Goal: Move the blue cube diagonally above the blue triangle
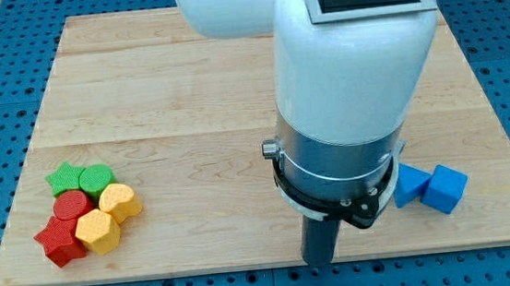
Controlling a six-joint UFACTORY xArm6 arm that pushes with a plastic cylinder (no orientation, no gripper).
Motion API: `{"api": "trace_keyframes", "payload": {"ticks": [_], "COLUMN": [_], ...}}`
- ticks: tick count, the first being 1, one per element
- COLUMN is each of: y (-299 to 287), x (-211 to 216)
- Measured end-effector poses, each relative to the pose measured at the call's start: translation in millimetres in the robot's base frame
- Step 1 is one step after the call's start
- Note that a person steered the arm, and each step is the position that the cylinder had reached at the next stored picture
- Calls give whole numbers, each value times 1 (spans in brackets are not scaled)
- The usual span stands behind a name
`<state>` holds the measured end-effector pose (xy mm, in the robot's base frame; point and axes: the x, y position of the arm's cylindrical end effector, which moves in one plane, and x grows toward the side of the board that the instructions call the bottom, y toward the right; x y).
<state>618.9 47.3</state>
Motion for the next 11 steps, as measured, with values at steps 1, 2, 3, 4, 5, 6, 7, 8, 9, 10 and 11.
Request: {"api": "trace_keyframes", "payload": {"ticks": [1, 2, 3, 4, 5, 6, 7, 8, 9, 10, 11], "y": [33, 70, 96, 127, 169, 169, 161, 150, 149, 143, 134], "x": [0, 0, 0, -1, -1, -1, -25, -42, -46, -50, -66]}}
